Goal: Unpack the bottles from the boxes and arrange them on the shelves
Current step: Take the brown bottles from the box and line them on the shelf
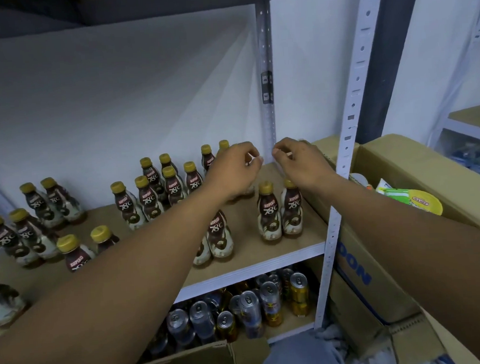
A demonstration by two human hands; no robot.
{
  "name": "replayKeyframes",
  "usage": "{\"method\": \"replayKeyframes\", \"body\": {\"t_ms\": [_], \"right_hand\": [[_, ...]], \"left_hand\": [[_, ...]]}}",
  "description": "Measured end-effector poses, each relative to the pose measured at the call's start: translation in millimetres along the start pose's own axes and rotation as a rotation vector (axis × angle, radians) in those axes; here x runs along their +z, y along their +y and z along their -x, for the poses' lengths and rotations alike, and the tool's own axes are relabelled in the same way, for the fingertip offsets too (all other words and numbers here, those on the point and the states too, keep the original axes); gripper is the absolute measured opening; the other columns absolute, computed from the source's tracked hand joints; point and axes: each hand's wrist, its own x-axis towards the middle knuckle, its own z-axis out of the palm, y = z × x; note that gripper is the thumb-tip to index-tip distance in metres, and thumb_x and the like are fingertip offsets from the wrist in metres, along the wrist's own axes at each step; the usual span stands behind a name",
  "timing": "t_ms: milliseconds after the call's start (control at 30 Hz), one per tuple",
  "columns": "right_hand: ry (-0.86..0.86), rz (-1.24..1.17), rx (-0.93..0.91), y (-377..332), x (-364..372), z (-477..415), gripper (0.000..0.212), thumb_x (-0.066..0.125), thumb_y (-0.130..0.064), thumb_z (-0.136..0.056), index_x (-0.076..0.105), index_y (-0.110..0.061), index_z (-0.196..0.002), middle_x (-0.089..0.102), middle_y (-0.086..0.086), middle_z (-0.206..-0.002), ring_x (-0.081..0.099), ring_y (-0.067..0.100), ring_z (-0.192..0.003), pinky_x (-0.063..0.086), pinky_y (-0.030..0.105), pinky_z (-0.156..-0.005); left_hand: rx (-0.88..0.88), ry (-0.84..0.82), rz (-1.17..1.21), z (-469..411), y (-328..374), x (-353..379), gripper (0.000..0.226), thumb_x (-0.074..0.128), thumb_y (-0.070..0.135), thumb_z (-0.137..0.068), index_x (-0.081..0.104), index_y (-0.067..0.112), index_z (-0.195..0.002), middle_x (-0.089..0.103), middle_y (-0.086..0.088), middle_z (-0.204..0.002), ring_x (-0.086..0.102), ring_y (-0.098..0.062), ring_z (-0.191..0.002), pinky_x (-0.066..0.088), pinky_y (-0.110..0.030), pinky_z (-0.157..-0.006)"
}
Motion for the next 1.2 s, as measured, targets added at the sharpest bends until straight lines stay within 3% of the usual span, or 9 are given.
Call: {"method": "replayKeyframes", "body": {"t_ms": [167,333,500,633,800,1000,1200], "right_hand": [[-0.049,0.025,0.027,-14,3,-41,0.020,0.051,-0.037,-0.102,0.066,-0.027,-0.112,0.068,-0.003,-0.114,0.063,0.019,-0.101,0.054,0.037,-0.088],[-0.150,0.073,0.063,-12,19,-82,0.027,0.060,-0.041,-0.098,0.063,-0.027,-0.120,0.067,0.002,-0.119,0.062,0.021,-0.106,0.053,0.036,-0.090],[-0.298,0.100,0.052,1,43,-115,0.046,0.069,-0.038,-0.093,0.052,-0.027,-0.135,0.060,0.009,-0.130,0.055,0.018,-0.102,0.043,0.028,-0.084],[-0.402,0.107,0.052,12,60,-132,0.059,0.076,-0.033,-0.089,0.045,-0.030,-0.139,0.058,0.011,-0.130,0.058,0.022,-0.103,0.048,0.034,-0.090],[-0.476,0.118,0.044,17,78,-144,0.057,0.080,-0.024,-0.085,0.045,-0.029,-0.130,0.062,0.010,-0.121,0.061,0.029,-0.100,0.052,0.044,-0.092],[-0.469,0.155,0.030,23,88,-148,0.054,0.079,-0.019,-0.084,0.043,-0.026,-0.123,0.065,0.012,-0.112,0.062,0.034,-0.098,0.053,0.044,-0.085],[-0.447,0.167,0.027,22,90,-148,0.055,0.077,-0.016,-0.085,0.038,-0.024,-0.122,0.065,0.015,-0.109,0.063,0.034,-0.089,0.055,0.050,-0.087]], "left_hand": [[-0.100,-0.003,-0.013,-29,-29,-33,0.017,0.063,0.038,-0.096,0.070,0.024,-0.102,0.071,0.006,-0.096,0.065,-0.015,-0.093,0.050,-0.028,-0.078],[-0.171,-0.104,-0.033,-51,-63,-44,0.021,0.070,0.036,-0.093,0.066,0.023,-0.109,0.071,-0.003,-0.096,0.065,-0.019,-0.090,0.049,-0.027,-0.073],[-0.216,-0.238,-0.079,-70,-96,-26,0.046,0.071,0.034,-0.091,0.054,0.027,-0.133,0.062,-0.007,-0.119,0.060,-0.023,-0.100,0.046,-0.031,-0.079],[-0.211,-0.332,-0.153,-83,-115,-10,0.071,0.077,0.035,-0.087,0.039,0.028,-0.147,0.056,-0.008,-0.130,0.057,-0.026,-0.107,0.045,-0.033,-0.084],[-0.202,-0.379,-0.169,-92,-129,2,0.067,0.077,0.034,-0.088,0.038,0.025,-0.142,0.055,-0.005,-0.111,0.055,-0.024,-0.096,0.040,-0.032,-0.076],[-0.154,-0.344,-0.137,-95,-138,12,0.055,0.078,0.029,-0.087,0.041,0.023,-0.128,0.049,0.008,-0.087,0.054,-0.021,-0.084,0.035,-0.029,-0.060],[-0.123,-0.327,-0.128,-93,-138,14,0.046,0.074,0.025,-0.090,0.042,0.022,-0.123,0.050,0.008,-0.083,0.051,-0.010,-0.073,0.035,-0.029,-0.058]]}}
